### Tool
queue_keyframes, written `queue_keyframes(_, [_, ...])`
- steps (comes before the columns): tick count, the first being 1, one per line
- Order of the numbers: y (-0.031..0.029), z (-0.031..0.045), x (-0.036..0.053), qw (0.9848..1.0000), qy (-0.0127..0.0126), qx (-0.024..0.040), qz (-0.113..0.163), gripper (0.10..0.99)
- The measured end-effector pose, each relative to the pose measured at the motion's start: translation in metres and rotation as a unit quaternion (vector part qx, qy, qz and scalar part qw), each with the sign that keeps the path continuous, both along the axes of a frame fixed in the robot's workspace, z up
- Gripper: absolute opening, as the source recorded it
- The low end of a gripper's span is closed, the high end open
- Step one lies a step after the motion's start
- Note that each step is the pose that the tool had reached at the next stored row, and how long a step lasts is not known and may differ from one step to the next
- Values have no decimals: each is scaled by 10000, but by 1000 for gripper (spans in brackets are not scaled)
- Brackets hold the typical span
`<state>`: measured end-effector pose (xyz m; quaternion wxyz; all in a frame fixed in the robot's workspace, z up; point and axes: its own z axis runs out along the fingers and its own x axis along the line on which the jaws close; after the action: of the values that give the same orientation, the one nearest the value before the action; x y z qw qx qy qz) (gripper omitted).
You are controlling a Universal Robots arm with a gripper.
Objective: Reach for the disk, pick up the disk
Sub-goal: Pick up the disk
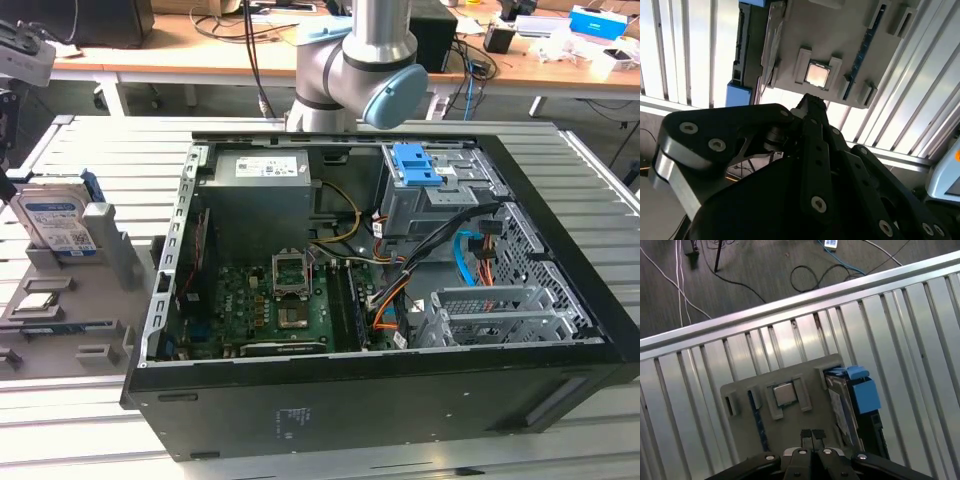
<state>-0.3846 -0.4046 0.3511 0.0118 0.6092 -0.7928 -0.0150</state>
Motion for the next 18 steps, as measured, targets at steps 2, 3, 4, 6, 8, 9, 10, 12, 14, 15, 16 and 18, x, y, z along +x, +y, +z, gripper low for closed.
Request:
queue_keyframes(2, [0, 0, 0, 9998, 0, 0, 199, 102])
queue_keyframes(3, [0, 0, 0, 9995, 0, 0, 315, 102])
queue_keyframes(4, [0, 0, 0, 9991, 0, 0, 426, 102])
queue_keyframes(6, [0, 0, 0, 9982, 0, 0, 605, 102])
queue_keyframes(8, [0, 0, 0, 9969, 0, 0, 790, 102])
queue_keyframes(9, [0, 0, 0, 9966, 0, 0, 829, 102])
queue_keyframes(10, [0, 0, 0, 9965, 0, 0, 832, 102])
queue_keyframes(12, [0, 0, 0, 9965, 0, 0, 842, 102])
queue_keyframes(14, [0, -1, 0, 9950, 0, 1, 1003, 102])
queue_keyframes(15, [0, -1, 0, 9930, -1, 1, 1179, 102])
queue_keyframes(16, [0, 0, 0, 9906, 0, 1, 1367, 102])
queue_keyframes(18, [0, 0, 0, 9893, 0, 1, 1460, 102])
